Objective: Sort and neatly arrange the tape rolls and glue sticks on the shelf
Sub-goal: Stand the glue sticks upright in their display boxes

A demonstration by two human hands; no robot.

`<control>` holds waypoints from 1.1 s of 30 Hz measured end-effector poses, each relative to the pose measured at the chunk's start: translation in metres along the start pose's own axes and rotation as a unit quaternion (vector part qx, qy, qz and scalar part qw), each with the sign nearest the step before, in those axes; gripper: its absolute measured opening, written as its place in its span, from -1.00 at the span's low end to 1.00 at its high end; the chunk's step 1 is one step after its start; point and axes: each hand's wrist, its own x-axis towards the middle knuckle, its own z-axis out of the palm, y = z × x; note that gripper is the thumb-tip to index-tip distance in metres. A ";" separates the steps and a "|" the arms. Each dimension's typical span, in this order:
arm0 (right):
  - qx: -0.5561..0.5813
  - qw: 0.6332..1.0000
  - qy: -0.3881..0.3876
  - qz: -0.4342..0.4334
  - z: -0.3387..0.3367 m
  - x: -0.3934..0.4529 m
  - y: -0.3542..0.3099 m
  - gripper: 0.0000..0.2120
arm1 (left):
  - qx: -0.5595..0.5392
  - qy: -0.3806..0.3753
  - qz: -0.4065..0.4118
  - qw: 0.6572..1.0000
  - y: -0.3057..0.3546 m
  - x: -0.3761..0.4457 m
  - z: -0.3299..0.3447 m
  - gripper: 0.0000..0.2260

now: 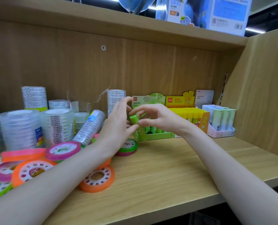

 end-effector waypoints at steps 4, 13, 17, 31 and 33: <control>-0.015 0.994 0.097 0.042 -0.010 -0.001 0.016 -0.77 | 0.104 -0.029 0.057 0.993 -0.003 -0.001 -0.001 -0.63; -0.237 0.943 0.216 0.087 -0.004 -0.001 0.036 -0.81 | 0.413 -0.228 0.136 0.871 -0.013 -0.002 0.005 -0.68; -0.302 0.927 0.194 0.109 -0.003 0.004 0.039 -0.80 | 0.421 -0.231 0.125 0.868 -0.013 -0.003 0.005 -0.61; -0.349 0.926 0.061 0.129 0.000 0.058 0.013 -0.68 | 0.396 -0.227 0.113 0.883 -0.010 -0.004 0.004 -0.59; -0.354 0.923 0.067 0.135 0.006 0.065 0.020 -0.74 | 0.392 -0.237 0.115 0.881 -0.008 -0.004 0.005 -0.64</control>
